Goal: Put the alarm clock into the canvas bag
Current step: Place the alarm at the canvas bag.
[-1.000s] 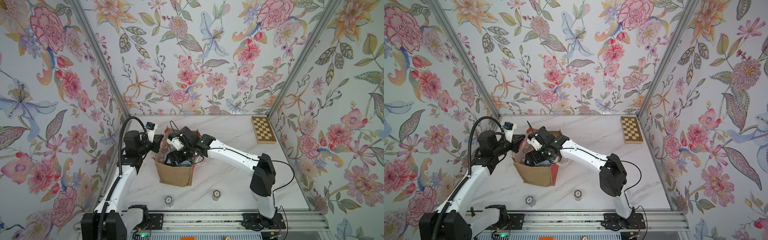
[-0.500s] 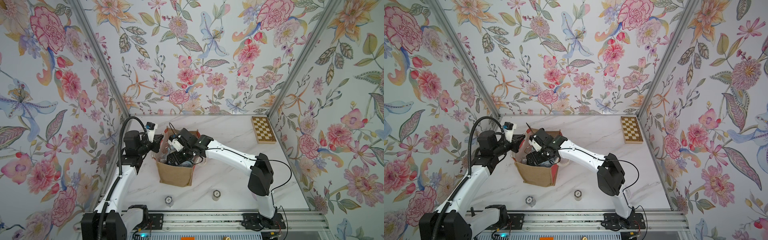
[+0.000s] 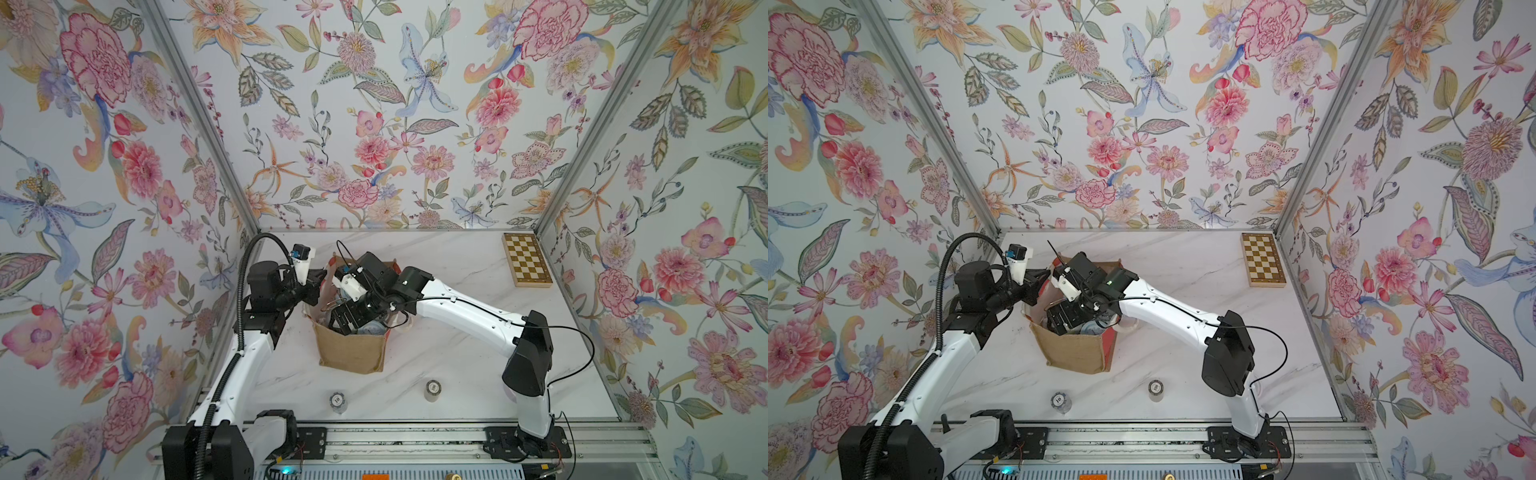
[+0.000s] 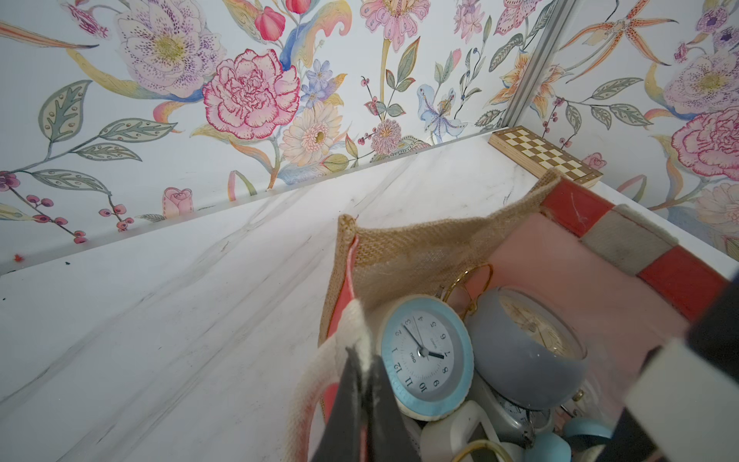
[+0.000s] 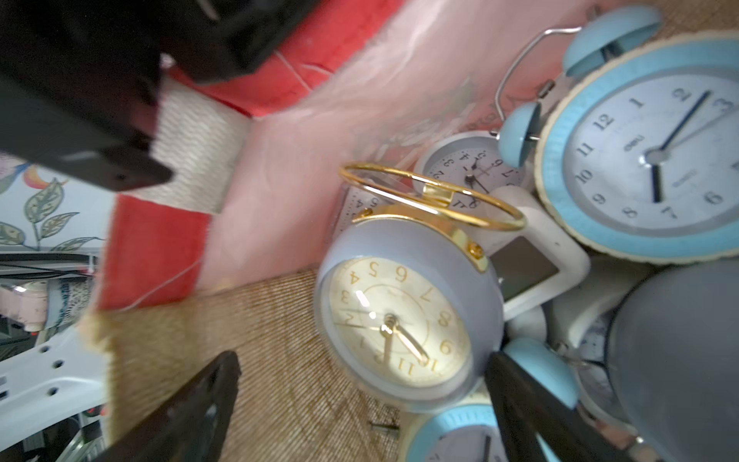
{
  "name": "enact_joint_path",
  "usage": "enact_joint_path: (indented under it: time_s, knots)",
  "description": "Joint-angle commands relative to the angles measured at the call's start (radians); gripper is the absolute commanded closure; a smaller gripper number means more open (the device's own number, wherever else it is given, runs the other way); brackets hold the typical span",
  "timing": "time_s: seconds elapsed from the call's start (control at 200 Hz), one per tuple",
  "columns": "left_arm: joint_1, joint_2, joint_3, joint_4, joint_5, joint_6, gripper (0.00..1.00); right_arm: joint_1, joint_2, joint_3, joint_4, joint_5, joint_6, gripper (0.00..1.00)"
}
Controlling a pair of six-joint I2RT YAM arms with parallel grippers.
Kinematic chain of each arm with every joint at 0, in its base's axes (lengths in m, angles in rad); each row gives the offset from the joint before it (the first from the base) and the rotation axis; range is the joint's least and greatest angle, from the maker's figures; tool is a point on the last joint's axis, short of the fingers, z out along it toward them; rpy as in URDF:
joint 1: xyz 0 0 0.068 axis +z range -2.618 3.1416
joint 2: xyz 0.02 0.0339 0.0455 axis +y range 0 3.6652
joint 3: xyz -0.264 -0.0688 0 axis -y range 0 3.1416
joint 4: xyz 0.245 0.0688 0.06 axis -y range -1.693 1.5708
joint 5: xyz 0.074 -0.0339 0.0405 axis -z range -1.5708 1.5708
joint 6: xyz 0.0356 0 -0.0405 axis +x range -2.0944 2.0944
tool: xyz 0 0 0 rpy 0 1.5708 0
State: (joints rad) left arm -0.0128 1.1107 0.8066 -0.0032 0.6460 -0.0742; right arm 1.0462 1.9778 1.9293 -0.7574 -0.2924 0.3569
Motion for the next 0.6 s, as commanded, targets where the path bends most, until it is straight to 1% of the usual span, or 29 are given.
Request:
enact_joint_path:
  time_s: [0.0,0.105,0.24,0.315,0.595]
  knots:
    - [-0.01,-0.015,0.008,0.04,0.004,0.012,1.0,0.015,-0.031,0.033,0.005,-0.099,-0.013,0.06]
    - [-0.011,-0.015,0.008,0.041,0.005,0.011,1.0,0.019,-0.018,0.038,0.01,-0.174,-0.008,0.12]
    - [-0.01,-0.013,0.009,0.04,0.006,0.01,1.0,0.023,-0.023,0.021,0.009,-0.179,-0.006,0.21]
    - [-0.011,-0.013,0.009,0.041,0.007,0.01,1.0,0.022,-0.04,0.008,0.009,-0.147,-0.009,0.24]
    - [-0.01,-0.006,0.009,0.04,0.007,0.007,1.0,-0.009,-0.183,-0.091,0.009,0.033,-0.031,0.24]
